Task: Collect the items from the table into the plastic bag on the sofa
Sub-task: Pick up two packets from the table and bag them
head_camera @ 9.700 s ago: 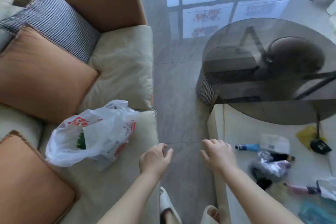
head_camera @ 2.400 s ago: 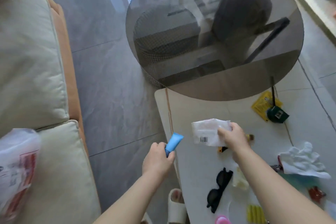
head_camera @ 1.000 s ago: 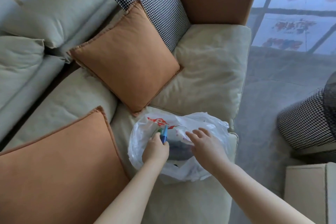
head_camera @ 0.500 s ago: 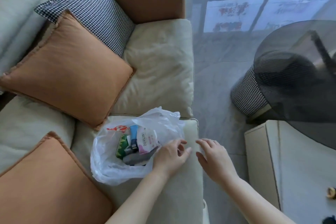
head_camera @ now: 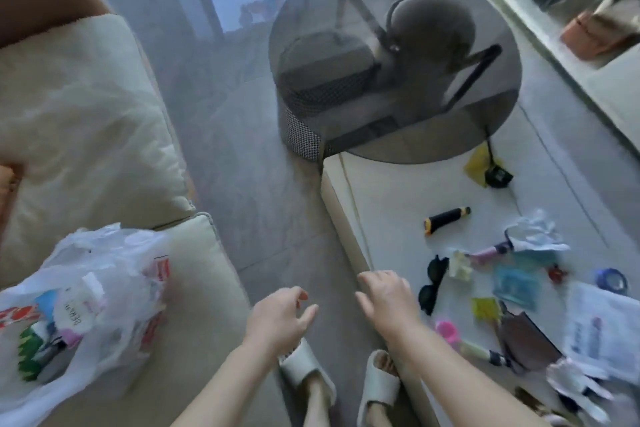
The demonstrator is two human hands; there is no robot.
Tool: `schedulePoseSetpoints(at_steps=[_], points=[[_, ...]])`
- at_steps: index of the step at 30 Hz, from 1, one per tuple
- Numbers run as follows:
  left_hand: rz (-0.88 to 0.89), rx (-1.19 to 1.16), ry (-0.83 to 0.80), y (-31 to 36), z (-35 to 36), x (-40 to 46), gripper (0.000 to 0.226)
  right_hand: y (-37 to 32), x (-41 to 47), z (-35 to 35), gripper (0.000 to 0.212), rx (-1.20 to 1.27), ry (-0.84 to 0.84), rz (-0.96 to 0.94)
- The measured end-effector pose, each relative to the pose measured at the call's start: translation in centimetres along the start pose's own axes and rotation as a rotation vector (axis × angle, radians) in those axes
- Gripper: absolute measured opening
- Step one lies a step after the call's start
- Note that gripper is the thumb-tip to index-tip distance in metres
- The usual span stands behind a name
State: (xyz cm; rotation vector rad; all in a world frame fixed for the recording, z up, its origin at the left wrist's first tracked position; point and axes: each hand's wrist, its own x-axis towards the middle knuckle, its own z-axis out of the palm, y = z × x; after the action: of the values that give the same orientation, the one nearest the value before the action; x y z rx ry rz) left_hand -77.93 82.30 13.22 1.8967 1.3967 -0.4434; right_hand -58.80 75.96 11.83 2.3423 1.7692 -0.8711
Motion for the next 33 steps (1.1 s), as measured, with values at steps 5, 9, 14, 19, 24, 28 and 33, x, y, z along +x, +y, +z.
schedulePoseSetpoints(at_steps=[5, 9, 14, 19, 24, 28, 33], points=[[0.057, 0.054, -0.071, 8.0, 5.0, 1.5, 0.037, 10.6, -4.0, 0.6, 0.037, 0.038, -0.051, 0.185], [0.095, 0.095, -0.129, 14.0, 8.5, 3.1, 0.037, 17.3, -6.1, 1.2, 0.035, 0.062, -0.086, 0.309], [0.052, 0.083, -0.205, 19.4, 13.3, 6.3, 0.039, 24.1, -5.8, 2.6, 0.037, 0.132, -0.097, 0.423], [0.019, 0.147, -0.213, 22.5, 18.0, 10.9, 0.037, 28.8, -2.3, 4.6, 0.034, 0.235, -0.075, 0.538], [0.037, 0.174, -0.204, 23.8, 21.8, 14.6, 0.043, 31.3, 1.8, 6.8, 0.038, 0.268, -0.072, 0.55], [0.0, 0.164, -0.115, 24.7, 23.8, 17.0, 0.053, 30.9, 5.2, 7.8, 0.047, 0.228, 0.038, 0.621], [-0.049, 0.171, -0.064, 25.1, 25.1, 18.4, 0.063, 29.1, 7.5, 9.1, 0.055, 0.213, 0.125, 0.721]])
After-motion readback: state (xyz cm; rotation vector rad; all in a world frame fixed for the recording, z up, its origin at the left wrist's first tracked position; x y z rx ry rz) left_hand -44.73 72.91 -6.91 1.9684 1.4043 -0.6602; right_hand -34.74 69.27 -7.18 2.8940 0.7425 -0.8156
